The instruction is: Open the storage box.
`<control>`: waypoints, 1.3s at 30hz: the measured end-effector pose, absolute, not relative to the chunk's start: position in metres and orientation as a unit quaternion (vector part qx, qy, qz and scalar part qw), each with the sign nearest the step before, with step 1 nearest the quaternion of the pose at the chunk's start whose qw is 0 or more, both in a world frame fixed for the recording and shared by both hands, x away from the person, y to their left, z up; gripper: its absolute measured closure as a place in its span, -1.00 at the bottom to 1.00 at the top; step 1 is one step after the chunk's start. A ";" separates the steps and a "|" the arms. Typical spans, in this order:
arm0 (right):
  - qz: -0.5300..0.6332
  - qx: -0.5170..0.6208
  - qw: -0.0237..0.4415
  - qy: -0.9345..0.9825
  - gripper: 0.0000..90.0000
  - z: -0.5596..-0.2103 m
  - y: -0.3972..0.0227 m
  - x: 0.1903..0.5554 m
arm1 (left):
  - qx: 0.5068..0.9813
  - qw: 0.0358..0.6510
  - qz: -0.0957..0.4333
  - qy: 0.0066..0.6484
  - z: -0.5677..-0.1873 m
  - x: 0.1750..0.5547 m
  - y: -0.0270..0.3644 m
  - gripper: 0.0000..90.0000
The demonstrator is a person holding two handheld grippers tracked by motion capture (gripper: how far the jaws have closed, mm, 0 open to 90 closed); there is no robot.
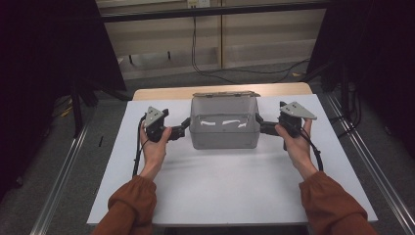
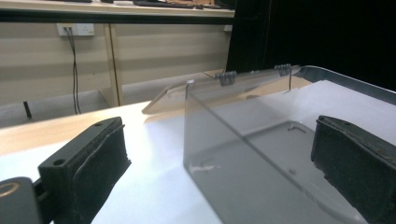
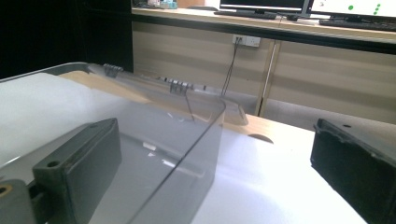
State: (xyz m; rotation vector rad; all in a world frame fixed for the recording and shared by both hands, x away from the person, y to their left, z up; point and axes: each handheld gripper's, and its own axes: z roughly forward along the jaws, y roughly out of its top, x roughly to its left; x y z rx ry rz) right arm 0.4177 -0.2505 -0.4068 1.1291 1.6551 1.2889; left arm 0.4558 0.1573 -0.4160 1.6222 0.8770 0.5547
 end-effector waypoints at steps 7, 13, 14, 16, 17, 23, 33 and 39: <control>0.502 0.443 0.386 0.634 -0.98 -0.417 -0.255 0.384 | 0.685 0.572 0.251 0.375 -0.420 0.428 0.167 -0.92; 0.500 0.441 0.409 0.623 -0.99 -0.423 -0.259 0.354 | 0.684 0.575 0.259 0.366 -0.425 0.402 0.172 -0.92; 0.499 0.442 0.412 0.622 -0.99 -0.425 -0.260 0.349 | 0.684 0.574 0.262 0.365 -0.427 0.397 0.173 -0.93; 0.496 0.443 0.420 0.617 -0.99 -0.427 -0.264 0.340 | 0.684 0.574 0.262 0.367 -0.430 0.389 0.175 -0.93; 0.498 0.446 0.423 0.612 -0.99 -0.428 -0.267 0.336 | 0.684 0.573 0.265 0.366 -0.430 0.385 0.176 -0.93; 0.500 0.456 0.427 0.600 -1.00 -0.435 -0.278 0.312 | 0.670 0.573 0.271 0.387 -0.431 0.365 0.184 -0.95; 0.484 0.466 0.439 0.596 -1.00 -0.441 -0.291 0.266 | 0.657 0.579 0.275 0.396 -0.434 0.331 0.200 -0.95; 0.491 0.465 0.428 0.600 -1.00 -0.443 -0.293 0.253 | 0.648 0.576 0.298 0.399 -0.431 0.323 0.202 -0.95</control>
